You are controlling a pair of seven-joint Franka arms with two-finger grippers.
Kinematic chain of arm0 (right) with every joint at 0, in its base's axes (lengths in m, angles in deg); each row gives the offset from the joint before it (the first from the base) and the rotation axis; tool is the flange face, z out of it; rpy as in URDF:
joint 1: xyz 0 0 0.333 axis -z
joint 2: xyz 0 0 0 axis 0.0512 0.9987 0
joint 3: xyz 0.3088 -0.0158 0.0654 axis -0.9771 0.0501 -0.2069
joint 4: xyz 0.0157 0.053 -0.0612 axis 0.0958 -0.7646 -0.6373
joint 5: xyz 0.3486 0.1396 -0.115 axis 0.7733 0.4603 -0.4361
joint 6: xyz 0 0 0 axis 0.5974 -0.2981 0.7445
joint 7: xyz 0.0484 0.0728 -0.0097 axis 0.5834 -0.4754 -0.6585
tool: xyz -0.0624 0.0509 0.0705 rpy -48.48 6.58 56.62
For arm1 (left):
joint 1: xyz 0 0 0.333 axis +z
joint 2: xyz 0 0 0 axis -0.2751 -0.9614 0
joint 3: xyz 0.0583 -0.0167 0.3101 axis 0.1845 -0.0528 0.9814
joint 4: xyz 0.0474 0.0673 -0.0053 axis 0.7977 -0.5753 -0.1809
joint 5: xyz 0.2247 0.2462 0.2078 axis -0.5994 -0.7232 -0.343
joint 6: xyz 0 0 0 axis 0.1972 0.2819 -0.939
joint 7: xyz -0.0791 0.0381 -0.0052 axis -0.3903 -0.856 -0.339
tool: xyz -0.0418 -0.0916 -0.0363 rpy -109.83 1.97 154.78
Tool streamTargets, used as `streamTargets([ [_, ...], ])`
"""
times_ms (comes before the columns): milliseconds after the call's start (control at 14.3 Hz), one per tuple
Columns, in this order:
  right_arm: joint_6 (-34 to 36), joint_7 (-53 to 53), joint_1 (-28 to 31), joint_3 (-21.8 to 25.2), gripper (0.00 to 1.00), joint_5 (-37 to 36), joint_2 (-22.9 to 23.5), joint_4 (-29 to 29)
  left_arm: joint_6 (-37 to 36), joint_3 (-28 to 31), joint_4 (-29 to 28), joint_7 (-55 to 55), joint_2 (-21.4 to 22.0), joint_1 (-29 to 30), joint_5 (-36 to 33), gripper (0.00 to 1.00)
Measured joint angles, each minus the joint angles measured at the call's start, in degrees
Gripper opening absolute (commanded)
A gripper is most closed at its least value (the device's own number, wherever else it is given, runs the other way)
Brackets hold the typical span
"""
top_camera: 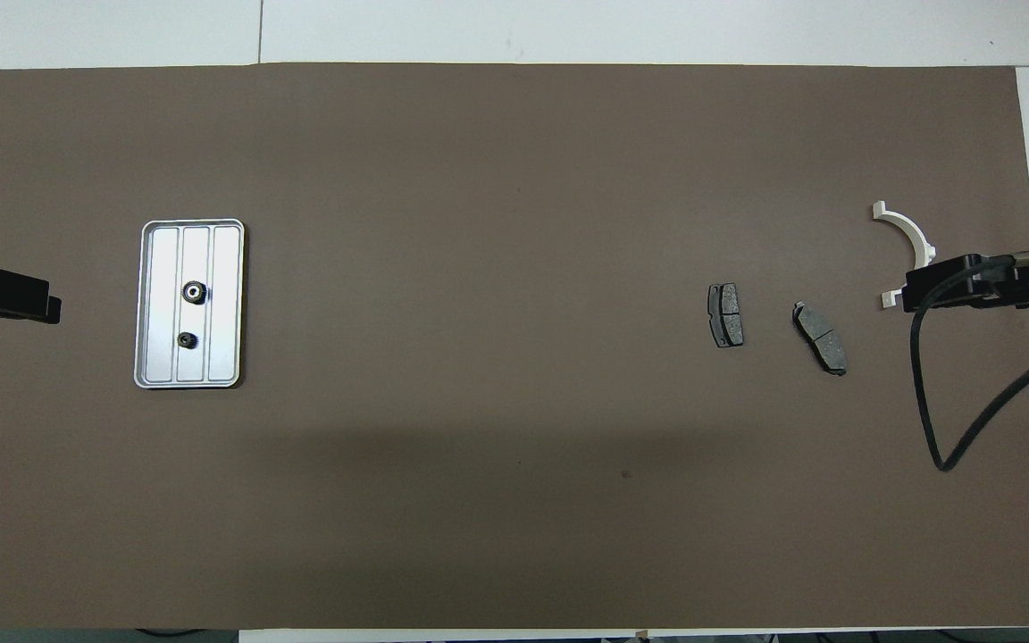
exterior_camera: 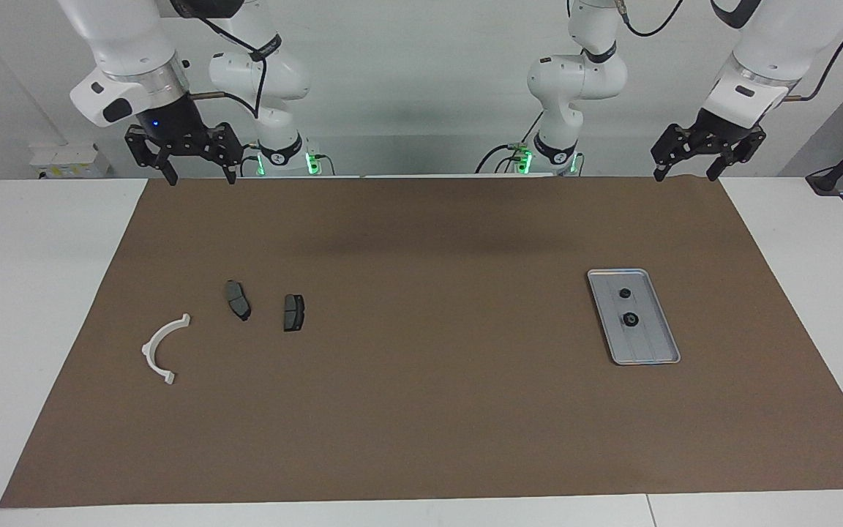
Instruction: Pick bearing gear from pile to tray
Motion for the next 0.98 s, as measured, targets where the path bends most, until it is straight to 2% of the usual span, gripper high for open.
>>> streamTargets([
  [981,0.0,0.0,-0.1,0.0,1.0,0.0,0.0,0.0,0.0,0.8,0.5,0.0,0.1,-0.5,0.0,1.0],
])
